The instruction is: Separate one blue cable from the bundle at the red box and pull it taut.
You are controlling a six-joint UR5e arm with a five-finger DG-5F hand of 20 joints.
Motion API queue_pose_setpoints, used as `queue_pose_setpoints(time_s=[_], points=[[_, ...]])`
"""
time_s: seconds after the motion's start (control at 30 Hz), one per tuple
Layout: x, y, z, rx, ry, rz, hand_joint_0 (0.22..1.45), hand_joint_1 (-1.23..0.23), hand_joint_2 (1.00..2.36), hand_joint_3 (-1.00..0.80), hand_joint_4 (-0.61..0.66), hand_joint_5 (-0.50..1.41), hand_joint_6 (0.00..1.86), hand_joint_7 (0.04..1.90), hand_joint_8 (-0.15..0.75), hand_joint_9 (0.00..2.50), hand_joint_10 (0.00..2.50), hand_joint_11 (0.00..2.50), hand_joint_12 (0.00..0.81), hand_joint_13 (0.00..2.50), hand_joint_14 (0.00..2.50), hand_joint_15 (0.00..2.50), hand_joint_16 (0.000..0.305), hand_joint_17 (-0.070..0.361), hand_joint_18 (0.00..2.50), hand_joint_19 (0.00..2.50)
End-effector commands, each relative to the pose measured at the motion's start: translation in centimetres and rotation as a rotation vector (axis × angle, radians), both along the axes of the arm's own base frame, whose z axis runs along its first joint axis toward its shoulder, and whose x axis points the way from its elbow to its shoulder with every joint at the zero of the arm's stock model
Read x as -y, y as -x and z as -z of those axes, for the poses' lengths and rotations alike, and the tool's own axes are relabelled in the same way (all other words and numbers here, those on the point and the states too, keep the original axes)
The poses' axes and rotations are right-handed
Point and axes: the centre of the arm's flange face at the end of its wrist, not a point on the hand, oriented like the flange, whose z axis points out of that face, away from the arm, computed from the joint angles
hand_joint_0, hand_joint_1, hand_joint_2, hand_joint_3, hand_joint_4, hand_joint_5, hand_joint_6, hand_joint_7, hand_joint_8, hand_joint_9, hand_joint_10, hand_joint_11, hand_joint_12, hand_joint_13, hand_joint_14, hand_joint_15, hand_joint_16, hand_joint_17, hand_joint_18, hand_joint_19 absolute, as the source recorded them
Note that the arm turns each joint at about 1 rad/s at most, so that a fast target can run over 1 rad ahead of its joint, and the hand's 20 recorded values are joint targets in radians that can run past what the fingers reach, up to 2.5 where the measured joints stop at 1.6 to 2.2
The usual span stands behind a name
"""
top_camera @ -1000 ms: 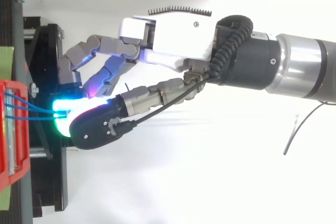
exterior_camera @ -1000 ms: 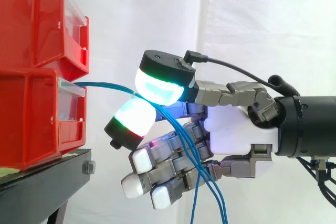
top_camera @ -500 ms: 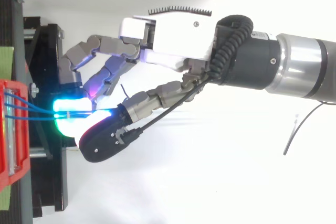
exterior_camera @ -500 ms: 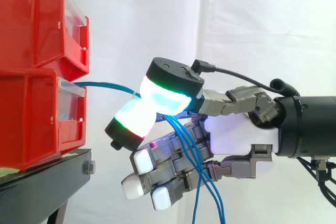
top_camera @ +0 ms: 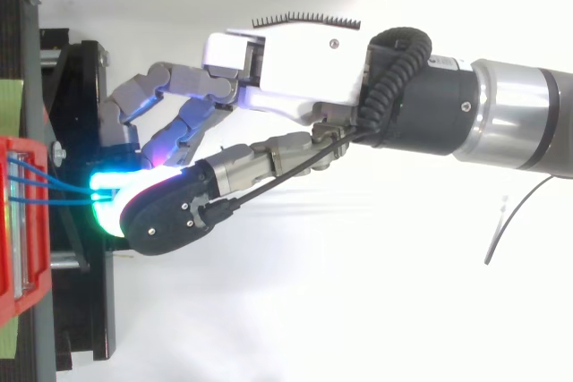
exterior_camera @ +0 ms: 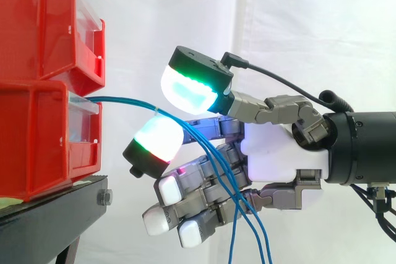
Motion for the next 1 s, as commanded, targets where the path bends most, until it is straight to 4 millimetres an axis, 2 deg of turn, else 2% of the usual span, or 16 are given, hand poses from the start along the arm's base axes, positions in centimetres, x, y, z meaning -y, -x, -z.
queue_pose_setpoints(time_s=[0.0, 0.03, 0.13, 0.33, 0.57, 0.7, 0.97], points=[[-0.04, 0.01, 0.00, -0.002, -0.001, -0.001, 0.50, -0.51, 1.00, -0.50, 0.17, -0.19, 0.84, 1.02, 0.339, 0.86, 0.02, 0.70, 0.411, 0.70, 0.01, 0.38, 0.054, 0.121, 0.75, 0.58], [-0.04, 0.02, 0.01, -0.003, 0.000, -0.001, 0.51, -0.45, 1.00, -0.50, 0.17, -0.19, 0.84, 1.03, 0.336, 0.86, 0.02, 0.70, 0.407, 0.69, 0.01, 0.38, 0.053, 0.119, 0.74, 0.59], [0.30, 0.00, -0.07, 0.000, 0.001, 0.002, 0.53, -0.41, 1.00, -0.50, 0.16, -0.19, 0.83, 1.04, 0.336, 0.87, 0.02, 0.70, 0.403, 0.70, 0.02, 0.38, 0.052, 0.117, 0.74, 0.59], [0.70, -0.17, -0.59, 0.006, 0.000, 0.002, 0.57, -0.45, 1.00, -0.50, 0.15, -0.18, 0.83, 1.05, 0.329, 0.87, 0.02, 0.69, 0.392, 0.70, 0.01, 0.39, 0.050, 0.112, 0.73, 0.60], [0.68, -0.17, -0.63, 0.004, 0.001, 0.000, 0.59, -0.43, 1.00, -0.50, 0.15, -0.18, 0.82, 1.03, 0.325, 0.87, 0.02, 0.71, 0.388, 0.71, 0.01, 0.39, 0.049, 0.111, 0.74, 0.60], [0.81, -0.11, -0.59, 0.000, 0.001, 0.002, 0.62, -0.49, 1.00, -0.50, 0.15, -0.18, 0.82, 1.04, 0.326, 0.88, 0.02, 0.70, 0.386, 0.71, 0.01, 0.38, 0.049, 0.109, 0.75, 0.61], [0.81, -0.05, -0.53, -0.006, 0.002, 0.002, 0.63, -0.65, 1.01, -0.36, 0.15, -0.19, 0.83, 1.05, 0.320, 0.85, 0.02, 0.73, 0.387, 0.71, 0.01, 0.39, 0.049, 0.110, 0.75, 0.60]])
